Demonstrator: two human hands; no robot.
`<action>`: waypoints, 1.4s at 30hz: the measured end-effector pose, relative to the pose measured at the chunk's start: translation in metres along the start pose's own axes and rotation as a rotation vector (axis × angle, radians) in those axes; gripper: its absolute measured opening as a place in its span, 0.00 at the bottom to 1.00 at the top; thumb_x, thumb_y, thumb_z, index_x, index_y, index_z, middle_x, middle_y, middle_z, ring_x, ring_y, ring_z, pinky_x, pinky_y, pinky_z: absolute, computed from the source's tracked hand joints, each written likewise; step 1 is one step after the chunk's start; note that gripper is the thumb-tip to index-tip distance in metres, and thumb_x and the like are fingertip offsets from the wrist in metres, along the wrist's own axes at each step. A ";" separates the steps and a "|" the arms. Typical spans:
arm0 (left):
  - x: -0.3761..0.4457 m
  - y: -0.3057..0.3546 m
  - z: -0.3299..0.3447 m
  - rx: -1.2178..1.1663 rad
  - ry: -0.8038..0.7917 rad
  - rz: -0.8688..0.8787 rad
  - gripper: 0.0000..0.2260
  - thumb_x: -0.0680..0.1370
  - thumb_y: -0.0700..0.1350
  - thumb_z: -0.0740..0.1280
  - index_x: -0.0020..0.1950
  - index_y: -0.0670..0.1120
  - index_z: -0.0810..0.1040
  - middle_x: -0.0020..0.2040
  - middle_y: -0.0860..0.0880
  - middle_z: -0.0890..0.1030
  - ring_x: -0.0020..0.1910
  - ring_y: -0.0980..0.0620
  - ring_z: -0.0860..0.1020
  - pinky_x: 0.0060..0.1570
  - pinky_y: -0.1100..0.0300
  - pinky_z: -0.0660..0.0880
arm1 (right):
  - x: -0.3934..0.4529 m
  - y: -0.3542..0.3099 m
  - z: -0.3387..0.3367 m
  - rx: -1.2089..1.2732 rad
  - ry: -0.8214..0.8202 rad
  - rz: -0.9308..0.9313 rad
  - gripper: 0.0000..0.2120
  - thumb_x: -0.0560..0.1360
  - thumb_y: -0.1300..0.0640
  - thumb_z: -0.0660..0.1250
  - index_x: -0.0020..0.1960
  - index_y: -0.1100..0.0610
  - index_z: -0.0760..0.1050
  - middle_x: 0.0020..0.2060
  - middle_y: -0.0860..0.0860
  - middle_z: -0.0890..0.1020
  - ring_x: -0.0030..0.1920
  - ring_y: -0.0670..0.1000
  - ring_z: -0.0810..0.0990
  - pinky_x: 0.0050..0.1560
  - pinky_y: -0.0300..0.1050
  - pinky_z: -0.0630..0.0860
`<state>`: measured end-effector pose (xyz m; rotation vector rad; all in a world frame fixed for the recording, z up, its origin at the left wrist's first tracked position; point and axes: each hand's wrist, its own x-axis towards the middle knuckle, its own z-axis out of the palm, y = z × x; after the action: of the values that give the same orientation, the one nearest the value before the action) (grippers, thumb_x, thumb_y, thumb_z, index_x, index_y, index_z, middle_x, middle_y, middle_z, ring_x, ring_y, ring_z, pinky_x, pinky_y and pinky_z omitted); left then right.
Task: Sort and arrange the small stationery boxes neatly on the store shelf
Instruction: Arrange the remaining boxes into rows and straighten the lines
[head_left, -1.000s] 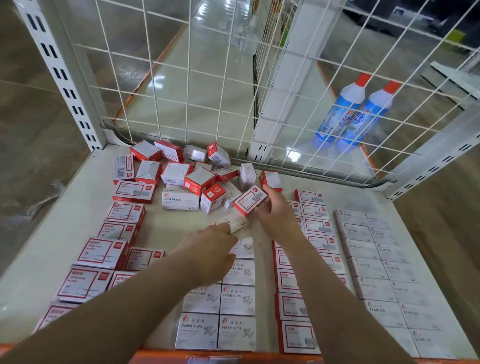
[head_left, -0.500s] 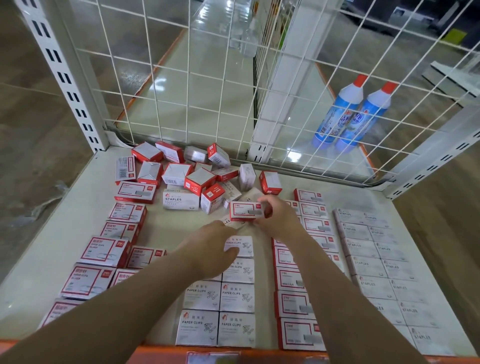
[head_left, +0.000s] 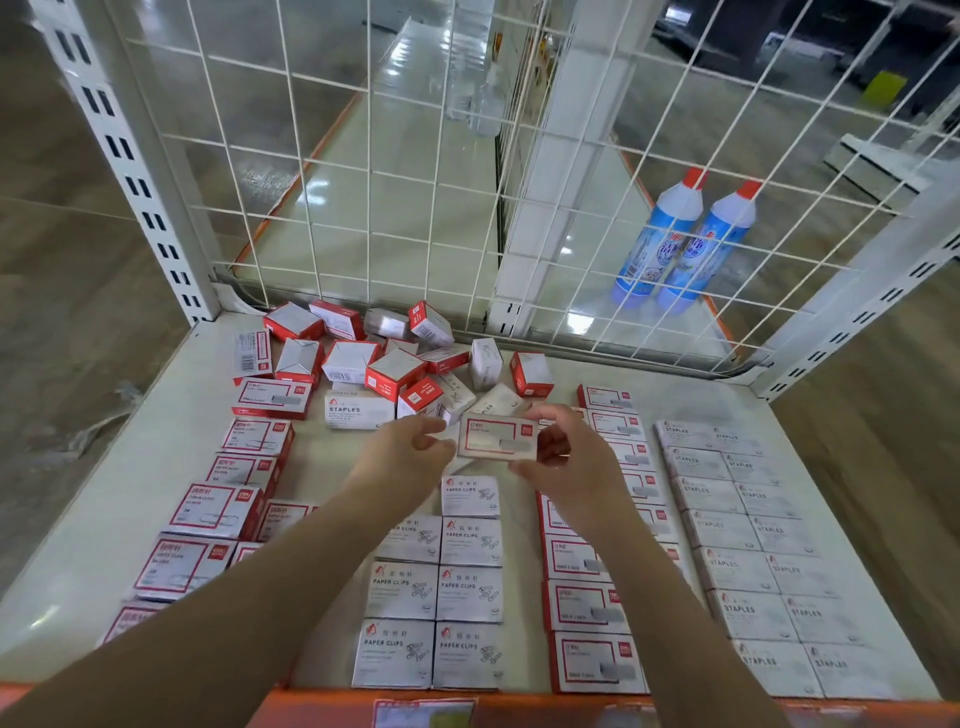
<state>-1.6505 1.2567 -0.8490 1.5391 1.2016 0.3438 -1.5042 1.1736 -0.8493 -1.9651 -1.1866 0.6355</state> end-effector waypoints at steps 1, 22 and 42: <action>-0.001 0.001 0.000 -0.013 -0.004 -0.004 0.14 0.79 0.44 0.62 0.65 0.46 0.73 0.42 0.55 0.77 0.36 0.58 0.74 0.35 0.66 0.71 | -0.003 0.000 0.000 0.012 -0.006 -0.006 0.17 0.68 0.63 0.73 0.49 0.46 0.71 0.39 0.41 0.76 0.41 0.41 0.75 0.43 0.31 0.72; -0.007 0.001 0.017 0.073 -0.101 -0.014 0.07 0.77 0.38 0.65 0.48 0.51 0.74 0.42 0.54 0.81 0.35 0.55 0.74 0.29 0.70 0.71 | -0.018 0.016 -0.013 0.071 -0.040 0.017 0.18 0.72 0.67 0.67 0.58 0.51 0.73 0.51 0.46 0.80 0.51 0.43 0.78 0.52 0.32 0.76; -0.013 0.018 0.075 0.560 -0.078 0.144 0.20 0.79 0.44 0.60 0.71 0.50 0.66 0.69 0.51 0.68 0.66 0.51 0.68 0.63 0.57 0.67 | -0.015 0.064 -0.053 0.035 0.126 0.137 0.18 0.72 0.64 0.69 0.60 0.51 0.73 0.47 0.44 0.80 0.43 0.35 0.76 0.39 0.21 0.71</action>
<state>-1.5914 1.2059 -0.8560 2.1068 1.1850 0.0334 -1.4391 1.1228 -0.8674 -2.0375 -0.9653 0.5883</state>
